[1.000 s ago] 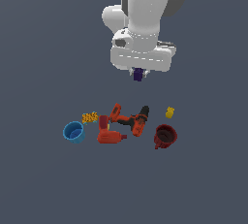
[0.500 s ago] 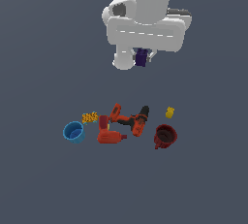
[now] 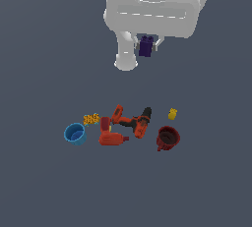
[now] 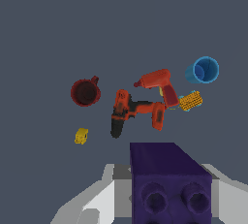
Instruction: Pick up a designated object from a clutter of objects.
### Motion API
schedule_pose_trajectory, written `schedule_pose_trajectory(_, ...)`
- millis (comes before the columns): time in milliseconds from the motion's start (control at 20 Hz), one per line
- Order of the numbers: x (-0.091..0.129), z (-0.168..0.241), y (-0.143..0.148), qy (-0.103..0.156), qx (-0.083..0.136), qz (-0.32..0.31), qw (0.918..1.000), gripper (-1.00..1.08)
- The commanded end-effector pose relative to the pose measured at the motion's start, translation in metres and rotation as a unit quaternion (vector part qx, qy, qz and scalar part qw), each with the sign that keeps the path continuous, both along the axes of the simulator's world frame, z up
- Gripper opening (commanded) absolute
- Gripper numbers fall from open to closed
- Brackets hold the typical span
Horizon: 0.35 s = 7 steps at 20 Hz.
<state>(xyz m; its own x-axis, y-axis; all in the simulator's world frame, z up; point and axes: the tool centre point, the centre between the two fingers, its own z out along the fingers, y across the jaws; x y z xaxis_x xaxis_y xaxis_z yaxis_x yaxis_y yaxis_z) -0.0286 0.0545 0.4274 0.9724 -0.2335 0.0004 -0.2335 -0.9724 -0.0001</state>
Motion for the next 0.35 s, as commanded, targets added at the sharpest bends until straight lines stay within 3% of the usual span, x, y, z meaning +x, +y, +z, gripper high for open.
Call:
schedule_pose_trajectory(0,0.0022,0.0059,0.0001,0.0,0.0,0.0,1.0,-1.0)
schedule_pose_trajectory(300,0.0039,0.0088,0.0002,0.0,0.0,0.0,1.0,-1.0)
